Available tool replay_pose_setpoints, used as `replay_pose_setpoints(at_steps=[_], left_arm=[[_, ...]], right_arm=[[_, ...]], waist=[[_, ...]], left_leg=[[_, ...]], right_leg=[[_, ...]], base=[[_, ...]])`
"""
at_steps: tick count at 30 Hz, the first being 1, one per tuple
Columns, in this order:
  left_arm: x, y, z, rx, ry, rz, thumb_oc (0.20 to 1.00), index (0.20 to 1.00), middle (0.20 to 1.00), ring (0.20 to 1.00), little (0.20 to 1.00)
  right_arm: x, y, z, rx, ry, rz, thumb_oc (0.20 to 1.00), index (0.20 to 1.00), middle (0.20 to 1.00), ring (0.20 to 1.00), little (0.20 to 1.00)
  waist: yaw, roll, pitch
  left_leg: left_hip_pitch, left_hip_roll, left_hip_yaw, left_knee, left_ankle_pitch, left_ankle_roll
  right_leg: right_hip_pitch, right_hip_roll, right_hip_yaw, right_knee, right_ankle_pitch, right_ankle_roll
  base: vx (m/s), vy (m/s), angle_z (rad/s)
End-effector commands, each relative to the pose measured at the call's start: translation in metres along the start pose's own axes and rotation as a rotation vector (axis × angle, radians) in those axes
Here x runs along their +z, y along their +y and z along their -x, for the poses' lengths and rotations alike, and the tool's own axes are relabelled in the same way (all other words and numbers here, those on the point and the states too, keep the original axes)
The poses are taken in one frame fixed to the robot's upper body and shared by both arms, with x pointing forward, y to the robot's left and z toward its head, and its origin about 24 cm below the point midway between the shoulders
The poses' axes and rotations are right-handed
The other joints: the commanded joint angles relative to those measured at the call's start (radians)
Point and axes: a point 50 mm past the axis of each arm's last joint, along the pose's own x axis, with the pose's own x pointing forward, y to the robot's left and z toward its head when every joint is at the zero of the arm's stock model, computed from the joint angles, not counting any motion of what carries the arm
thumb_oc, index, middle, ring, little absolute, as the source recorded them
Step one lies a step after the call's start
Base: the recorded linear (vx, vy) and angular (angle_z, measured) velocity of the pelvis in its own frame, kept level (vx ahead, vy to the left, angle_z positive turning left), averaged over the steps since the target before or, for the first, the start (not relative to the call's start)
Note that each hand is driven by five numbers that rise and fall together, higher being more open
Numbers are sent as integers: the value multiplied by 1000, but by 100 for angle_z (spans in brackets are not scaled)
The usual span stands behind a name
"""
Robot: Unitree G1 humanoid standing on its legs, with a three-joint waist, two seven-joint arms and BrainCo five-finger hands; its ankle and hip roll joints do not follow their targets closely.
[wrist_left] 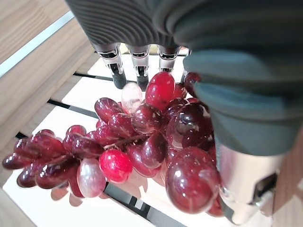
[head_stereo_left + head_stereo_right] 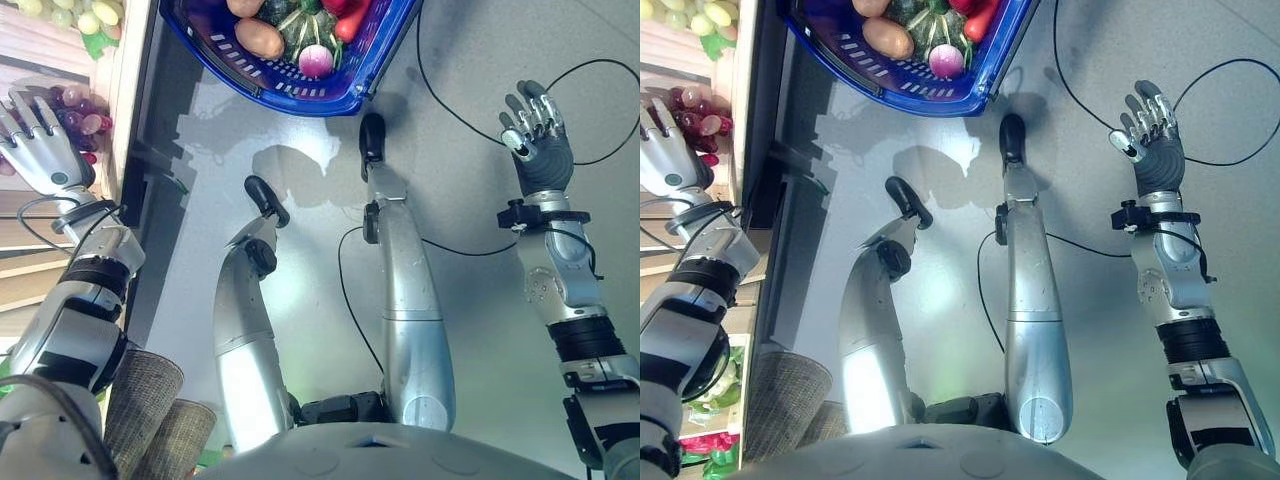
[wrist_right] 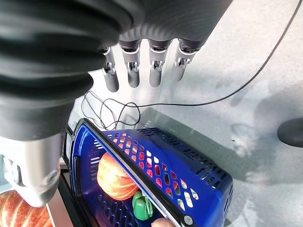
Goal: Pick up fruits and vegetables into the basket
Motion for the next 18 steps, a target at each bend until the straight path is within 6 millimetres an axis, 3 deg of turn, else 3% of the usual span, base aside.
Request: replay_pose_setpoints(at_steps=[1, 6, 7, 9, 18], left_arm=[[-41, -16, 1, -39, 105, -97, 1000, 1000, 1000, 1000, 1000], [-40, -18, 4, -60, 121, -59, 1000, 1000, 1000, 1000, 1000], [-40, -20, 4, -77, 123, -49, 473, 473, 473, 473, 473], [-39, -21, 5, -92, 120, -45, 200, 200, 200, 200, 200], [-40, -24, 8, -112, 132, -1, 200, 200, 200, 200, 200]], right_arm=[[10, 8, 5, 49, -82, -33, 1000, 1000, 1000, 1000, 1000], [11, 9, 3, 59, -87, -30, 1000, 1000, 1000, 1000, 1000], [11, 9, 3, 60, -87, -30, 1000, 1000, 1000, 1000, 1000], [11, 8, 4, 61, -86, -30, 1000, 1000, 1000, 1000, 1000], [12, 12, 5, 105, -97, -15, 1000, 1000, 1000, 1000, 1000]], waist=[[-1, -30, -44], [-1, -31, -44], [-2, -30, -44], [-3, -30, -44], [0, -30, -44]], left_leg=[[-55, -15, -81, -29, 12, -63], [-56, -14, -80, -30, 14, -66], [-52, -13, -78, -33, 15, -67], [-50, -12, -76, -34, 16, -69], [-19, -7, -67, -47, 23, -72]], right_leg=[[0, 58, 27, 51, -100, 55], [-2, 59, 26, 50, -101, 54], [3, 58, 25, 46, -101, 55], [5, 58, 26, 44, -99, 55], [37, 48, 18, 29, -98, 55]], base=[[0, 0, 0], [0, 0, 0], [0, 0, 0], [0, 0, 0], [0, 0, 0]])
